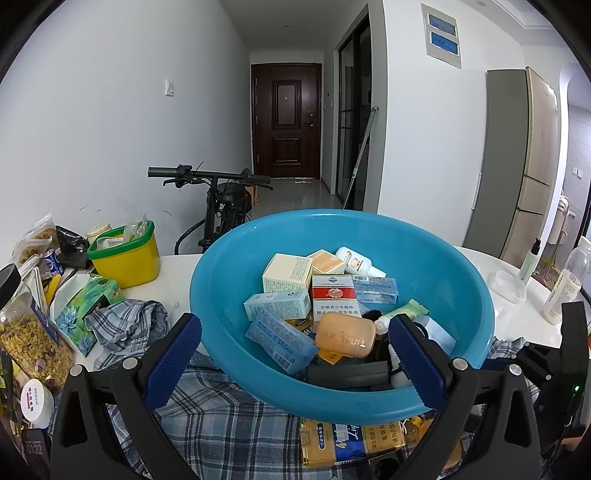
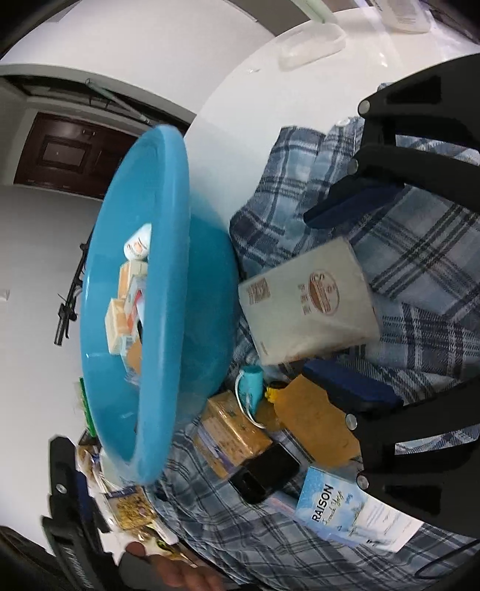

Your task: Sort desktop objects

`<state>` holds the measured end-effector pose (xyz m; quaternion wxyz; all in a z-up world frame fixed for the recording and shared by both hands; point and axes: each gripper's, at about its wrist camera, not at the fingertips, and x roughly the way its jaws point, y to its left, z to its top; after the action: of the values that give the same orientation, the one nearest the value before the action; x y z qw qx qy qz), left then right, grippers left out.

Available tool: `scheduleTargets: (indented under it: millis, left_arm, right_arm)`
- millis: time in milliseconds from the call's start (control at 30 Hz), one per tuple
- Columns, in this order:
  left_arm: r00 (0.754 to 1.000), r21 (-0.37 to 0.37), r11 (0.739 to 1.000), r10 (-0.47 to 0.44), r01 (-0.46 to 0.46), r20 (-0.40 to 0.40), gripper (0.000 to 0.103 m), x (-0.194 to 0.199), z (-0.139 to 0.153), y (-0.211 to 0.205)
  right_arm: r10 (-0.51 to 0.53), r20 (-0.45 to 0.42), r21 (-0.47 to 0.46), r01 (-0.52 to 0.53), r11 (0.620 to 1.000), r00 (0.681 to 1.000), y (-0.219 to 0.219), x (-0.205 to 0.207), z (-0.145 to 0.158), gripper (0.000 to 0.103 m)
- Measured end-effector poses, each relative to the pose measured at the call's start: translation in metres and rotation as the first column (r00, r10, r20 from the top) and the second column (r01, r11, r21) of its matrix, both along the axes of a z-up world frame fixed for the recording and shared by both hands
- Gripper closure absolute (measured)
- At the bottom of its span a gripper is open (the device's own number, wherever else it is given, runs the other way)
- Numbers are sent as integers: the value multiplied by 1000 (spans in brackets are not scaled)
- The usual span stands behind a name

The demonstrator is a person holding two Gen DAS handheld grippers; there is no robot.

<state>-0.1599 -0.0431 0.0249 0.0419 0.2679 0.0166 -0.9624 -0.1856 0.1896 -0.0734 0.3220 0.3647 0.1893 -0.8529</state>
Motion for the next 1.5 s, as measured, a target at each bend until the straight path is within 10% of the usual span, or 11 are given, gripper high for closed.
scheduleTargets:
  millis: [1067,1500]
  left_arm:
    - [1000,-35,999,-22,23,16,0,51,-1,27]
    - [990,-16,998,-50,53,134,0,69,-67,44]
  right_arm:
    - [-49,35,-14,50,999,998,5,-11,-3,50]
    - [-58,26,4,58,998,998,4,-12,-4,50]
